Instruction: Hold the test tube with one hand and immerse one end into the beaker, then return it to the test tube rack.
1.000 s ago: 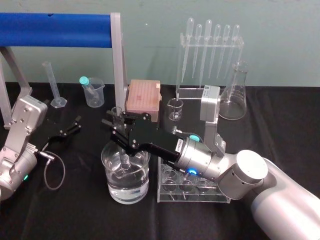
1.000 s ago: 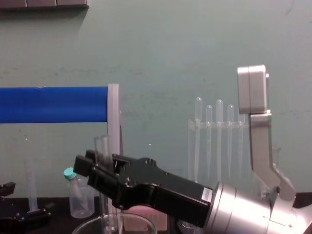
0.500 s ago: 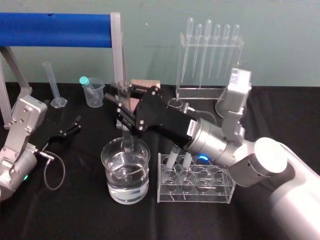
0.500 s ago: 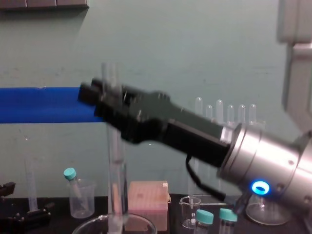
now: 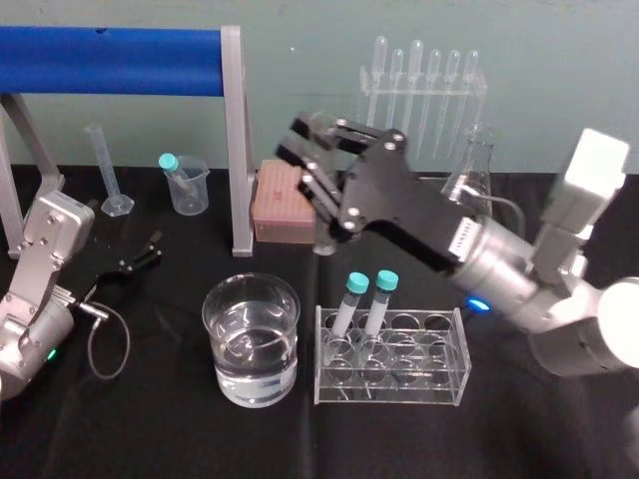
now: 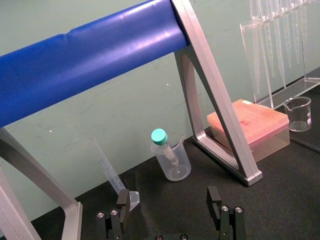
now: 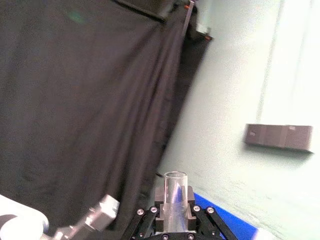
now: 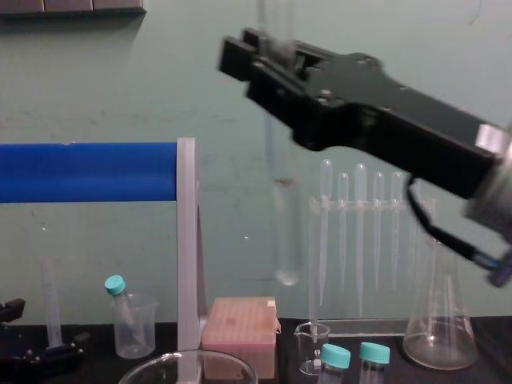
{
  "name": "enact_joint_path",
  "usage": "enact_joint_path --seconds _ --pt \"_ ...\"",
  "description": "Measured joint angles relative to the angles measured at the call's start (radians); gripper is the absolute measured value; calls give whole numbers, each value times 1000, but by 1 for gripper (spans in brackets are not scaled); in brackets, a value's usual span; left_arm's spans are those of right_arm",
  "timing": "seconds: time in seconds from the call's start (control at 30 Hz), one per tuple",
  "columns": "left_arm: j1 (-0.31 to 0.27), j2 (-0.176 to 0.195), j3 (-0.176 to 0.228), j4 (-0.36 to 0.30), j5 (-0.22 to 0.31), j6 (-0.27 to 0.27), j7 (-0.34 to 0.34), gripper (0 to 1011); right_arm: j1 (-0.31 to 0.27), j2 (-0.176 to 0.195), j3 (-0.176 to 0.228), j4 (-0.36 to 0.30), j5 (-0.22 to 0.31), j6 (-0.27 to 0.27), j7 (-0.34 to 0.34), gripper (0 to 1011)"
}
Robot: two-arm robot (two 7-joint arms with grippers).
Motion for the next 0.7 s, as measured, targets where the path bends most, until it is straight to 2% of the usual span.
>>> enact_joint_path --seconds 0.17,0.23,0.27,0.3,0.4,0.57,0.7 --pt "0 0 0 0 0 0 0 1000 -86 47 57 -88 -44 37 -81 222" --pt "0 0 0 0 0 0 0 1000 -145 71 93 -133 -64 60 -123 222" --pt "0 0 0 0 0 0 0 1000 -145 71 93 -133 -64 60 -123 222" --pt "0 0 0 0 0 0 0 1000 -179 84 114 -156 -72 72 -145 222" --pt "0 0 0 0 0 0 0 1000 -234 102 148 -184 -83 88 -174 222" --pt "0 0 0 0 0 0 0 1000 -300 118 195 -201 -87 99 -200 222" --pt "0 0 0 0 0 0 0 1000 -328 120 221 -196 -87 102 -207 222"
